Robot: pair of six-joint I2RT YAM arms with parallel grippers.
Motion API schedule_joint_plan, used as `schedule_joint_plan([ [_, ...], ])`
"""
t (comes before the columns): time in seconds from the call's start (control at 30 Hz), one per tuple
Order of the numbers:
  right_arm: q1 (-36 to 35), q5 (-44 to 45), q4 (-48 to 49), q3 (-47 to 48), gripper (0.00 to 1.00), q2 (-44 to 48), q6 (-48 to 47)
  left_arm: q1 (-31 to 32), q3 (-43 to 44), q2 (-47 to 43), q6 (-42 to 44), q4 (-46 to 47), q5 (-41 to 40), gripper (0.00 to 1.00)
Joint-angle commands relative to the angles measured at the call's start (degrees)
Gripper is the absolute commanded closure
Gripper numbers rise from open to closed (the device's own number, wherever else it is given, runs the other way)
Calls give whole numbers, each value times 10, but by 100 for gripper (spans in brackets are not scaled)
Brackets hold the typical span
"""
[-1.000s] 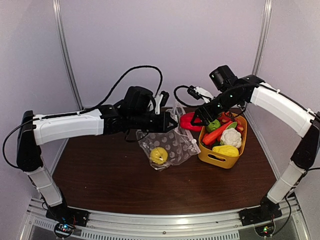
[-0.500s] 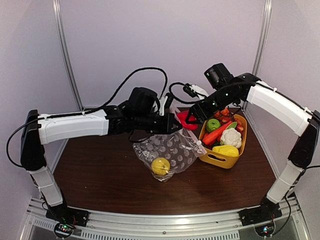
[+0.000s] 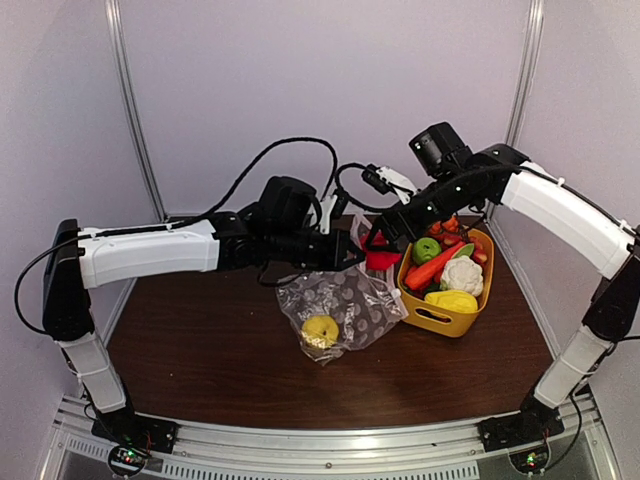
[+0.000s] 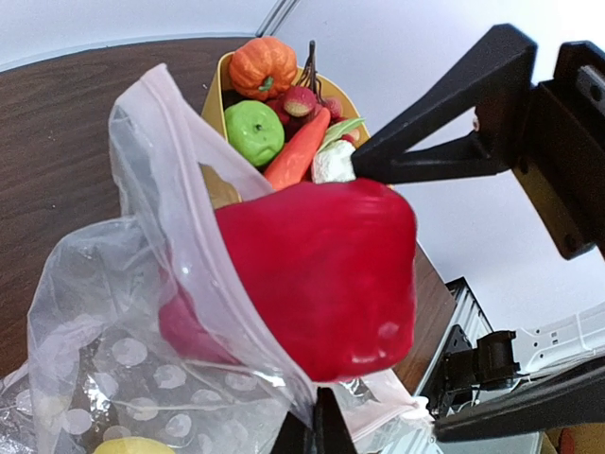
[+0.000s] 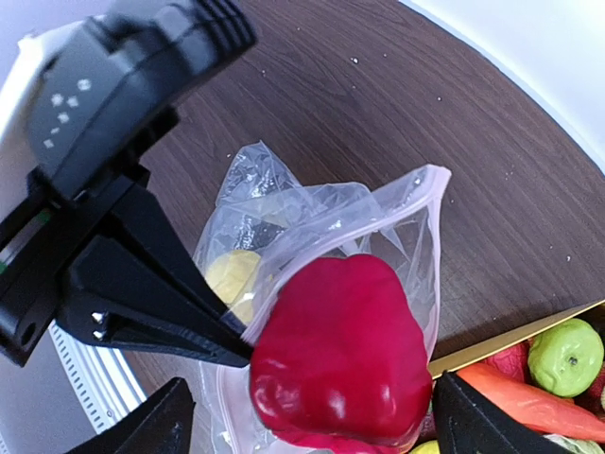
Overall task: Place the food in the zip-top bag and seal the zipper
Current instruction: Place the fake vegetable in the zipper food storage bag, then adjust the zipper food storage bag at the center of the board.
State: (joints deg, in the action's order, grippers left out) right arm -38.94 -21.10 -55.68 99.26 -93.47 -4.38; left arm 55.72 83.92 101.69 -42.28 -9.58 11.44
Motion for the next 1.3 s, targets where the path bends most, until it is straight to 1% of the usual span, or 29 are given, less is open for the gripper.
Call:
schedule_joint_plan([
  [0.0,-1,8,-9,30,8,57,-24,3,3,-28,13,16,23,100],
  [0.07,15,16,-3,26,5,81,-27,2,-6,-37,16,15,26,100],
  [0.17,29,5,-10,16,4,97,-45,1,-15,-37,30,2,2,100],
  [0.23,32,-3,-19,0,3,106,-70,2,-16,-33,31,0,4,100],
  [0.37,31,52,-16,-55,2,117,-102,2,-16,-32,27,8,19,100],
  [0.43,32,59,-3,-84,2,108,-98,3,-16,-34,23,14,25,100],
  [0.53,28,33,26,-118,2,75,-77,3,-16,-33,21,27,35,100],
  [0.63,28,48,29,-105,6,26,-53,2,-11,-34,16,31,42,100],
  [0.73,27,34,14,-65,16,3,-43,3,-10,-36,12,30,37,100],
  [0.83,27,24,19,-53,36,11,-35,3,-10,-35,8,25,28,100],
  [0.87,28,28,19,-51,46,15,-34,3,-10,-35,6,25,25,100],
  [0.93,28,44,16,-50,71,21,-33,3,-10,-35,3,22,14,100],
  [0.97,28,57,15,-50,86,25,-32,3,-10,-36,2,19,6,100],
  [1.0,27,65,15,-52,96,28,-32,3,-10,-36,2,16,-6,100],
  [1.03,28,71,16,-52,100,31,-32,3,-10,-37,3,11,-19,100],
  [1.13,29,87,25,-43,100,44,-34,3,3,-37,7,-13,-68,100],
  [1.2,29,101,33,-31,100,48,-35,3,32,-32,29,-43,-99,100],
  [1.27,29,120,31,-6,100,45,-36,2,83,-22,54,-103,-160,100],
])
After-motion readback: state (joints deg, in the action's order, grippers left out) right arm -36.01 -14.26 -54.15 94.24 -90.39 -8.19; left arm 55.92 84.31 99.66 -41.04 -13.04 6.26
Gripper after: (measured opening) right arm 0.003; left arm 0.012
